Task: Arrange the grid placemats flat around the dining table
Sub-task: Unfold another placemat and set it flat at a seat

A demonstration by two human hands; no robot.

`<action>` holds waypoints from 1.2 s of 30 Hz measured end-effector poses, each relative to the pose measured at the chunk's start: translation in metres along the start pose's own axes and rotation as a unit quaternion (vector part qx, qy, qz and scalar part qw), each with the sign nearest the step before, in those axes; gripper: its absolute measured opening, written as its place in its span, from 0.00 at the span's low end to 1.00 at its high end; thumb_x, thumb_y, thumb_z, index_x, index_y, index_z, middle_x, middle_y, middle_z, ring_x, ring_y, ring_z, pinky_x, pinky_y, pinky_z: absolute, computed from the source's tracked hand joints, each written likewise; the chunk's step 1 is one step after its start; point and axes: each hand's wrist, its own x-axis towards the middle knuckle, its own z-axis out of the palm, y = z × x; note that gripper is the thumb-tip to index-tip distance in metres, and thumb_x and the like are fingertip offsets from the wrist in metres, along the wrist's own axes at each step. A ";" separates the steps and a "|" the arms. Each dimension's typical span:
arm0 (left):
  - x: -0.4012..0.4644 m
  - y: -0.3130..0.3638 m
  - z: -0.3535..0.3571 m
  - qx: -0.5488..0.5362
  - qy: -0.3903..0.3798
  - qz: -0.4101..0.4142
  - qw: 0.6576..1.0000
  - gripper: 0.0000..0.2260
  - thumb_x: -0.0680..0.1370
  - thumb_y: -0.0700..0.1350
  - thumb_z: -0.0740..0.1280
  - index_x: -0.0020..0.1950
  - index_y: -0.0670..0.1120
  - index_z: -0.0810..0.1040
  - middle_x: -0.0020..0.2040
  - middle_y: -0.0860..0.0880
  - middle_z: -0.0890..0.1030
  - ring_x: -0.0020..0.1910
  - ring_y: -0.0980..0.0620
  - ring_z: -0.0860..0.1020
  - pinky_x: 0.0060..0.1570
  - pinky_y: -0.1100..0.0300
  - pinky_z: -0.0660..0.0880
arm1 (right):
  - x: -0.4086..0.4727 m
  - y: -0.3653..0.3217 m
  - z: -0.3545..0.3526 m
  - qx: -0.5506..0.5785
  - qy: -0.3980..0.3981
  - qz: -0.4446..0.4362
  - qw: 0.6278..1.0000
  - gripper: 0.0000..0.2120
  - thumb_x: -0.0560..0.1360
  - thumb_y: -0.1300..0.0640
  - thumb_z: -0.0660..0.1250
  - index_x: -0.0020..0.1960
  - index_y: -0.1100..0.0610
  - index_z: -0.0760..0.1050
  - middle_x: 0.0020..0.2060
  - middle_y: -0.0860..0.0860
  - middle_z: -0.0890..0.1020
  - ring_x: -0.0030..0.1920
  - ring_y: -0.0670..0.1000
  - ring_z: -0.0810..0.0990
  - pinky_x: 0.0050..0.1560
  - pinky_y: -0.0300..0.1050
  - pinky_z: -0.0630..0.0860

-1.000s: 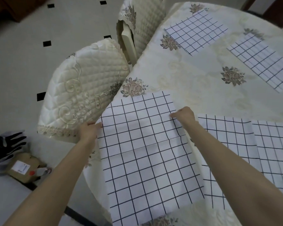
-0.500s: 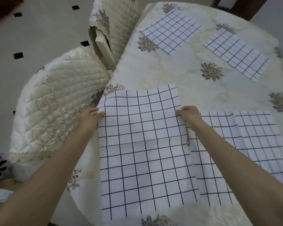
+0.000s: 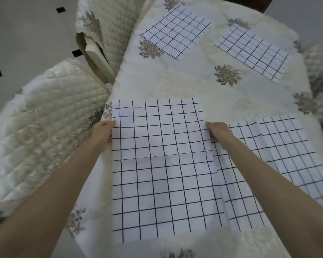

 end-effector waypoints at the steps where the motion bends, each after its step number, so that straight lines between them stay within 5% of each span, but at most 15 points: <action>1: -0.004 -0.002 -0.002 -0.002 0.000 -0.008 1.000 0.06 0.78 0.46 0.68 0.47 0.44 0.78 0.44 0.42 0.80 0.37 0.48 0.77 0.34 0.59 0.74 | -0.003 0.002 -0.001 0.010 -0.004 0.009 1.000 0.14 0.77 0.54 0.65 0.34 0.54 0.68 0.28 0.52 0.71 0.27 0.51 0.67 0.31 0.41 0.65; 4: -0.023 -0.013 -0.006 0.002 0.001 -0.033 0.999 0.07 0.80 0.44 0.63 0.48 0.42 0.78 0.41 0.44 0.81 0.34 0.50 0.78 0.28 0.63 0.74 | -0.014 0.009 -0.006 0.023 -0.019 0.038 0.999 0.10 0.78 0.53 0.63 0.39 0.55 0.70 0.30 0.53 0.72 0.28 0.51 0.69 0.31 0.41 0.66; 9: -0.061 -0.039 -0.016 0.015 0.000 -0.031 0.999 0.09 0.82 0.45 0.60 0.49 0.42 0.78 0.43 0.45 0.82 0.39 0.49 0.81 0.36 0.61 0.76 | -0.033 0.028 -0.013 0.008 -0.037 0.053 0.998 0.11 0.79 0.51 0.63 0.42 0.56 0.71 0.32 0.53 0.74 0.31 0.51 0.72 0.35 0.43 0.74; 18: -0.094 -0.068 -0.032 0.032 -0.022 -0.027 0.999 0.17 0.75 0.46 0.72 0.61 0.42 0.75 0.52 0.40 0.81 0.47 0.44 0.80 0.45 0.54 0.78 | -0.064 0.054 -0.022 0.022 -0.048 0.033 0.998 0.10 0.78 0.51 0.65 0.47 0.58 0.77 0.40 0.54 0.81 0.38 0.52 0.79 0.43 0.43 0.79; 22: -0.105 -0.068 -0.037 0.041 -0.052 0.011 0.998 0.23 0.72 0.38 0.75 0.63 0.48 0.72 0.41 0.46 0.76 0.41 0.47 0.77 0.44 0.52 0.76 | -0.070 0.065 -0.026 0.040 -0.032 -0.017 0.999 0.11 0.74 0.57 0.69 0.57 0.55 0.77 0.45 0.56 0.82 0.43 0.54 0.80 0.53 0.50 0.79; 24: -0.107 -0.063 -0.038 0.053 -0.065 0.028 0.996 0.20 0.72 0.37 0.74 0.62 0.47 0.74 0.38 0.46 0.77 0.39 0.48 0.77 0.43 0.54 0.75 | -0.075 0.065 -0.029 0.045 -0.036 -0.038 0.998 0.12 0.73 0.59 0.70 0.56 0.53 0.78 0.45 0.55 0.81 0.45 0.52 0.80 0.54 0.47 0.79; 29: -0.112 -0.049 -0.038 0.089 -0.080 0.022 0.993 0.08 0.79 0.45 0.67 0.56 0.43 0.80 0.50 0.44 0.80 0.45 0.48 0.76 0.46 0.58 0.75 | -0.096 0.061 -0.042 0.079 -0.057 -0.068 0.993 0.12 0.74 0.58 0.72 0.56 0.58 0.81 0.46 0.54 0.81 0.44 0.50 0.80 0.44 0.36 0.78; 36: -0.140 -0.016 -0.048 0.098 -0.077 0.091 0.988 0.03 0.76 0.40 0.71 0.44 0.47 0.79 0.44 0.45 0.80 0.44 0.49 0.78 0.48 0.57 0.75 | -0.131 0.038 -0.064 0.104 -0.059 -0.113 0.986 0.11 0.72 0.58 0.73 0.54 0.57 0.82 0.45 0.53 0.83 0.45 0.49 0.81 0.45 0.34 0.80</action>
